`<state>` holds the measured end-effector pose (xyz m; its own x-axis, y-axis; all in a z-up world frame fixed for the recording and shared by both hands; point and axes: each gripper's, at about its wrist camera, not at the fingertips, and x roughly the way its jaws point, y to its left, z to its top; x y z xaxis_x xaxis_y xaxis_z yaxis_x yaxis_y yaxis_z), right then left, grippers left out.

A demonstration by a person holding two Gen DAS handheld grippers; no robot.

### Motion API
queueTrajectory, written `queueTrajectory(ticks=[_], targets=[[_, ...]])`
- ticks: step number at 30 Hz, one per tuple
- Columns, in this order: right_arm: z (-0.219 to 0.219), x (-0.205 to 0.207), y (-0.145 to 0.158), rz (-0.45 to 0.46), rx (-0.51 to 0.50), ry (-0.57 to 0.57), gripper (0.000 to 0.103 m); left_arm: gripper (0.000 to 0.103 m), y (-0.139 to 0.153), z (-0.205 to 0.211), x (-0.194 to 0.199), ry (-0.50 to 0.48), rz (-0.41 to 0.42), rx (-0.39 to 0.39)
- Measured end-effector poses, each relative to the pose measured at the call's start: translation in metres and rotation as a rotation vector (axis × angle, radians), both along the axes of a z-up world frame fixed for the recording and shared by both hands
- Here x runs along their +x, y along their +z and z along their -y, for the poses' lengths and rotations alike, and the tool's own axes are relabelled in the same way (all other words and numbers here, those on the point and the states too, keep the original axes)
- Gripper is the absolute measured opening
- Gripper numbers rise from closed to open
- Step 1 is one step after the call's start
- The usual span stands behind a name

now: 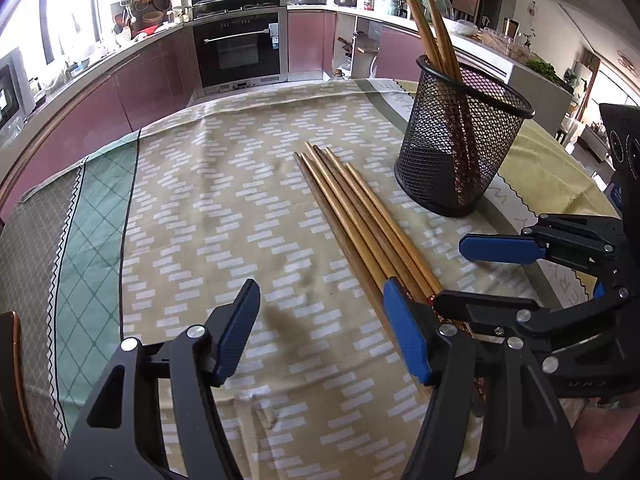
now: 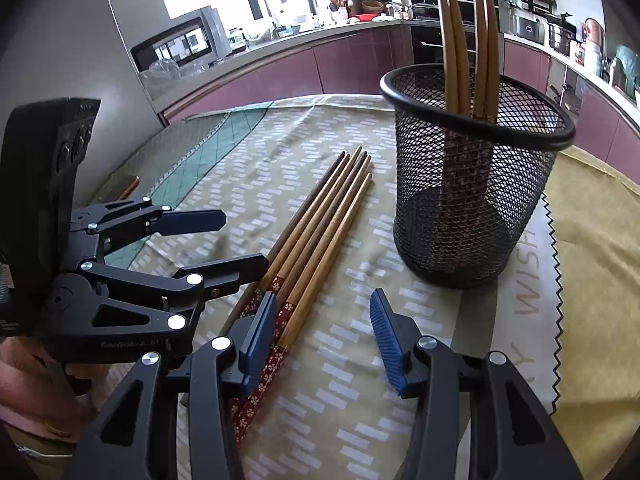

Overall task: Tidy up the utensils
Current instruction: 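Move both open tools back over the remaining chopsticks, then close the left tool on one chopstick while the right tool grasps another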

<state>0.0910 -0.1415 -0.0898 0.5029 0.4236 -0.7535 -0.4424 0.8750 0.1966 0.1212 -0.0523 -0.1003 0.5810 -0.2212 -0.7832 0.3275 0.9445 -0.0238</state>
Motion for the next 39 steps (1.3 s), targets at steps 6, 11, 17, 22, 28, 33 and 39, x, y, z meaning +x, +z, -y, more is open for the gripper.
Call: queueTrajectory(ticks=[6,11,17,22,28,33,39], targets=[[-0.001,0.001,0.001,0.000,-0.015,0.002,0.045,0.060,-0.001,-0.004,0.002,-0.002,-0.017,-0.028],[0.004,0.003,0.000,-0.016,-0.007,-0.011,0.037,0.058,-0.001,-0.006,0.002,-0.005,-0.019,-0.034],[-0.001,0.006,0.000,-0.003,-0.042,-0.020,0.036,0.058,0.000,-0.005,0.003,-0.009,-0.019,-0.021],[-0.004,0.010,0.000,0.008,-0.062,-0.032,0.034,0.051,-0.003,0.001,0.011,-0.014,-0.021,0.011],[-0.005,0.015,-0.001,0.021,-0.076,-0.048,0.026,0.034,-0.002,0.003,0.018,-0.018,-0.031,0.002],[-0.002,0.019,-0.001,0.012,-0.071,-0.060,0.021,0.033,-0.003,0.003,0.022,-0.008,-0.037,-0.003],[0.001,0.022,-0.001,0.003,-0.044,-0.077,0.011,0.021,-0.002,0.000,0.032,0.023,-0.052,-0.040]])
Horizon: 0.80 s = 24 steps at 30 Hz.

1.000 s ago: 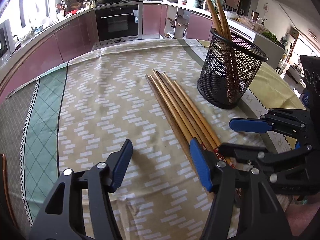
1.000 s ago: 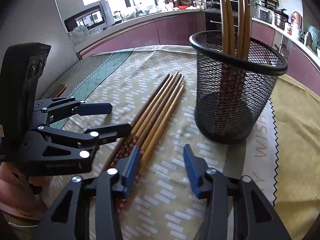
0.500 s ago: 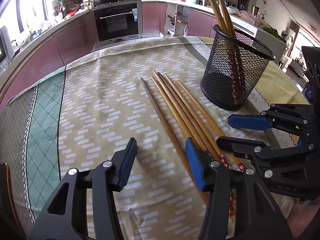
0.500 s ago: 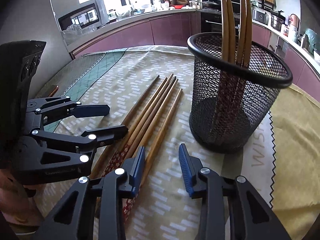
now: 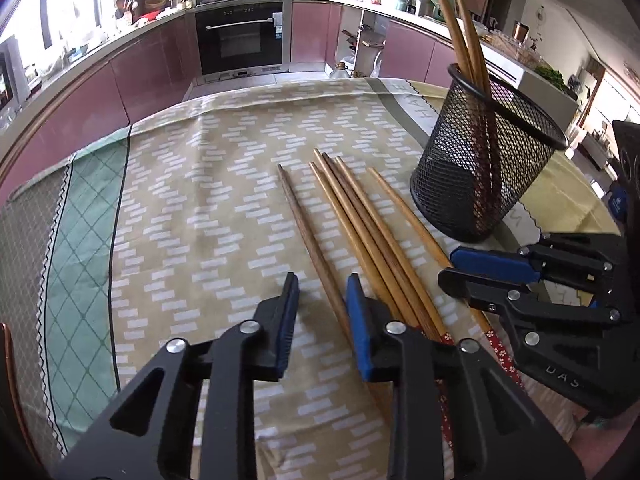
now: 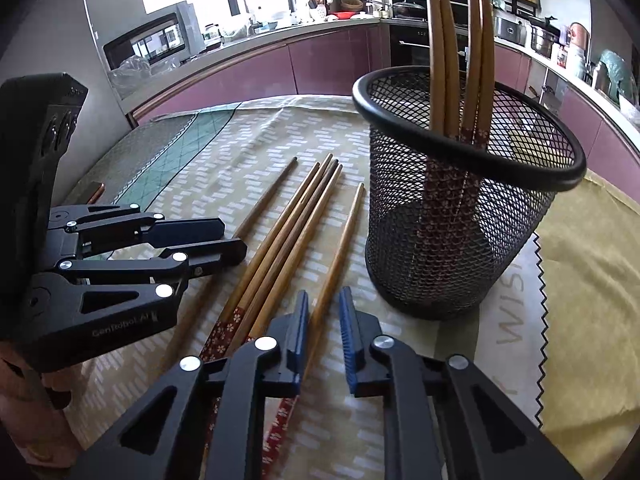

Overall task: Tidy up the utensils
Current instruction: 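Close the left tool on one chopstick while the right tool grasps another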

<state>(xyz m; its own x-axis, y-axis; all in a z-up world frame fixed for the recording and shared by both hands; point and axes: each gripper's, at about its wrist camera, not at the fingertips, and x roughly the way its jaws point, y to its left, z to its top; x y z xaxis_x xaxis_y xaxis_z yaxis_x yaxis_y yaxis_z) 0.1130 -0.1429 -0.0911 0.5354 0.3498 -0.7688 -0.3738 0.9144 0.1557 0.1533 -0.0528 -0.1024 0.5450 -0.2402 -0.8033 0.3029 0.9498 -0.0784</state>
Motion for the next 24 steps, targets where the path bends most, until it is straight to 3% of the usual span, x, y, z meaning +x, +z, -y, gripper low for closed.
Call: queueTrajectory(ticks=[3,14,24], targets=[[0.003,-0.001,0.000,-0.004,0.013,-0.006,0.010,0.012,0.000,-0.002,0.000,0.001,-0.006,-0.022],[0.013,-0.012,0.008,0.012,0.068,0.012,0.006,0.008,0.001,-0.015,-0.015,0.037,-0.011,-0.067],[0.005,-0.018,0.006,-0.006,0.064,0.074,0.006,0.008,0.005,-0.017,-0.032,-0.003,-0.013,-0.080]])
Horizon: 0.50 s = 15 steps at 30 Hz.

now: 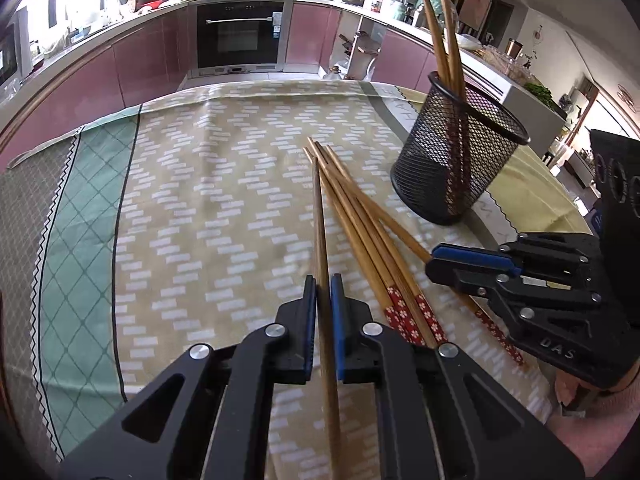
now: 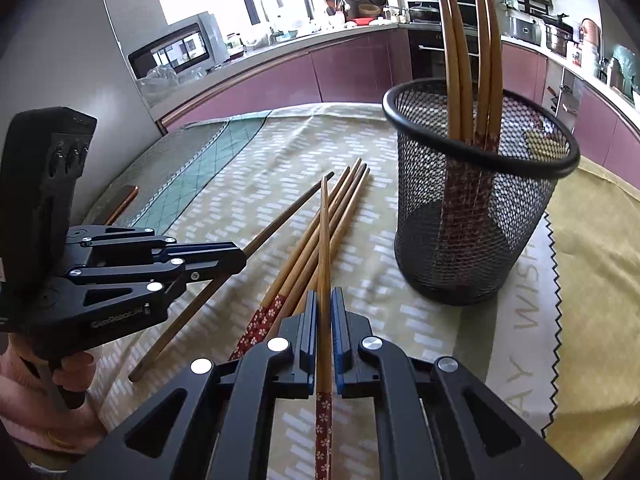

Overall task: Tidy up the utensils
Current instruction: 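Close the left tool on one chopstick while the right tool grasps another, then lift the chopstick upright in the left tool while the right tool raises its chopstick over the cup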

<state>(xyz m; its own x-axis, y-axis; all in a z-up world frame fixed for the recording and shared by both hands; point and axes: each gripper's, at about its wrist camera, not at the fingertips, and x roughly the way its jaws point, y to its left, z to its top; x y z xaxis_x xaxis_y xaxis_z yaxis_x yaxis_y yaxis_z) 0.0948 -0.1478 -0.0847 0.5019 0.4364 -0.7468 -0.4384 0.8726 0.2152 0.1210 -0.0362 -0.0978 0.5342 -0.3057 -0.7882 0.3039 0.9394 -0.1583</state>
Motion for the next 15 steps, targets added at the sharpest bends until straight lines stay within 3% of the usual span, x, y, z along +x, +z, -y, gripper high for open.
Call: queueTrajectory(ticks=[15], targets=[[-0.007,0.012,-0.005,-0.021,-0.008,0.008,0.007,0.016,-0.007,0.017,0.016,-0.054,-0.004,0.051]])
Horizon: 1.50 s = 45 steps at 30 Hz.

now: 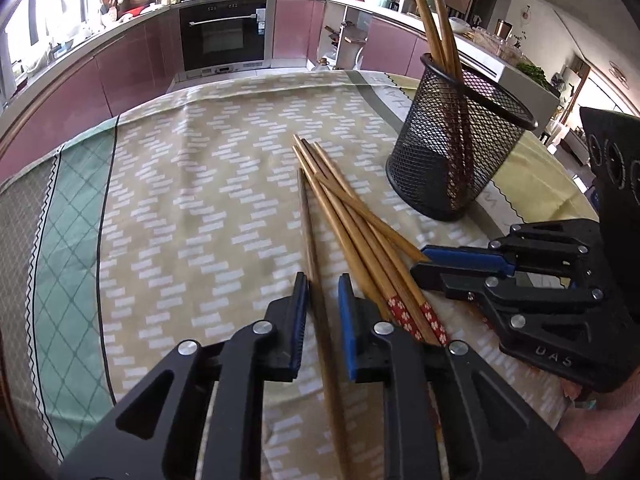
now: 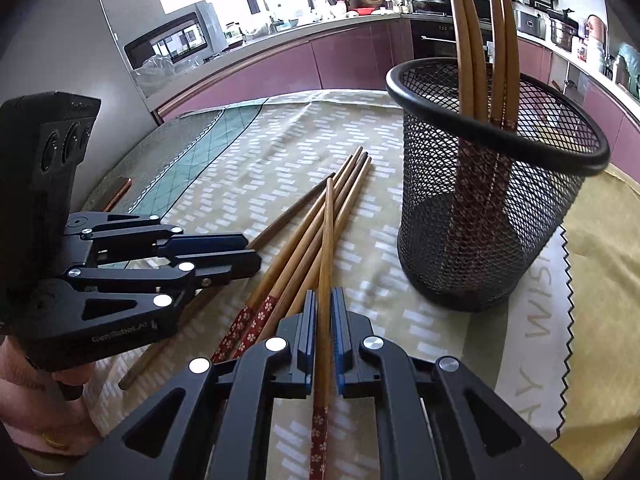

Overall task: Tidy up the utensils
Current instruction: 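Lift the chopstick upright in the left tool while the right tool raises its chopstick over the cup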

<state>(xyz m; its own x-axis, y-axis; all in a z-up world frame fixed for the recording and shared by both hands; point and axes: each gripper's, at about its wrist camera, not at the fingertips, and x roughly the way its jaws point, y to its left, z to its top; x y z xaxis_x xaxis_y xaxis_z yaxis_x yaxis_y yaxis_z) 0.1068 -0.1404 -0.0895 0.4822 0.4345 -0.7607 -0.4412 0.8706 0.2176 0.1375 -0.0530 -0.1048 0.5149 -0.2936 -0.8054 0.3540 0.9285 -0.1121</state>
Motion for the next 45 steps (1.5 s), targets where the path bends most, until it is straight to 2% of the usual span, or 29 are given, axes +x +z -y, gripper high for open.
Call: queueTrajectory(ticks=[1,2,3,8,20,31,45], targets=[[0.000,0.000,0.000,0.001,0.002,-0.001,0.007,0.016,0.000,0.002,0.001,0.002,0.003,0.007],[0.001,0.000,0.001,0.003,0.004,-0.002,0.006,0.010,0.000,0.002,0.001,0.009,0.007,0.012],[0.002,-0.001,0.001,0.006,0.007,-0.002,0.006,0.009,0.001,0.002,0.002,0.014,0.009,0.013],[0.013,-0.011,0.017,0.048,0.056,0.003,0.006,0.008,0.008,-0.003,-0.002,0.032,0.022,-0.023],[0.056,-0.028,0.074,0.187,0.188,-0.035,0.006,0.008,0.084,-0.017,-0.019,-0.049,0.141,-0.216],[0.085,-0.029,0.109,0.299,0.235,-0.082,0.006,0.008,0.139,-0.017,-0.031,-0.108,0.260,-0.329],[0.104,0.000,0.150,0.447,0.271,-0.171,0.006,0.008,0.191,-0.003,-0.006,-0.114,0.359,-0.378]])
